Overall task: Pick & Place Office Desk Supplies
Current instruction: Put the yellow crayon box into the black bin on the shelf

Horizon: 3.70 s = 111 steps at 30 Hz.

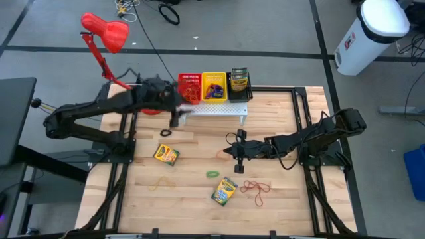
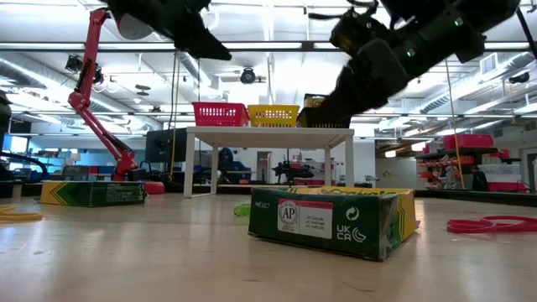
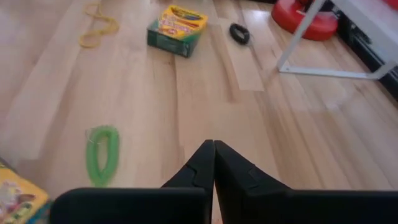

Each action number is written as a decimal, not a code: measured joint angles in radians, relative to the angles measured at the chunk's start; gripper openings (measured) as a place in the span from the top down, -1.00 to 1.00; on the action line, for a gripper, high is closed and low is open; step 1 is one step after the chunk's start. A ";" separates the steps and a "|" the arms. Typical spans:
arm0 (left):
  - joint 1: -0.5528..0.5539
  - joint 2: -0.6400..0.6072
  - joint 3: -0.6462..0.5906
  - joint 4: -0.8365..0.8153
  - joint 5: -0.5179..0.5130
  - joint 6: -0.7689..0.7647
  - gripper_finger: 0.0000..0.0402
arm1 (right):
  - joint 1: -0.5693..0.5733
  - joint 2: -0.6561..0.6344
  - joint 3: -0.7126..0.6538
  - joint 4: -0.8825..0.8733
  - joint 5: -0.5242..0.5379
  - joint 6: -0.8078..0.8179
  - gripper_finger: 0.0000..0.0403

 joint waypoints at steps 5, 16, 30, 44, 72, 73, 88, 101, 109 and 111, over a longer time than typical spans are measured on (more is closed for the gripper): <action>-0.106 -0.019 -0.201 0.234 0.113 -0.064 0.51 | -0.002 0.001 -0.054 0.109 0.021 0.010 0.98; -0.459 0.048 -0.571 0.920 -0.079 -0.279 0.76 | 0.008 0.001 -0.056 0.077 -0.112 0.254 0.98; -0.773 0.264 -0.606 1.138 -0.412 -0.362 0.76 | 0.239 0.044 -0.056 -0.163 -0.211 0.868 0.57; -0.809 0.337 -0.604 1.223 -0.446 -0.421 0.76 | 0.227 0.211 -0.042 -0.004 -0.213 0.898 0.52; -0.808 0.336 -0.604 1.220 -0.446 -0.409 0.76 | 0.229 0.106 -0.026 -0.042 -0.148 0.757 0.99; -0.808 0.336 -0.604 1.220 -0.446 -0.409 0.76 | 0.229 0.096 -0.026 -0.052 -0.144 0.752 0.99; -0.808 0.336 -0.604 1.197 -0.445 -0.473 0.76 | 0.194 0.057 0.034 -0.321 -0.231 0.910 0.68; -0.807 0.336 -0.604 1.187 -0.445 -0.473 0.76 | 0.189 0.108 -0.069 -0.130 -0.223 0.977 0.60; -0.807 0.336 -0.605 1.186 -0.445 -0.489 0.76 | 0.181 0.185 -0.067 0.021 -0.292 0.965 0.47; -0.807 0.343 -0.594 1.171 -0.440 -0.507 0.76 | 0.174 0.201 -0.067 0.040 -0.306 0.966 0.44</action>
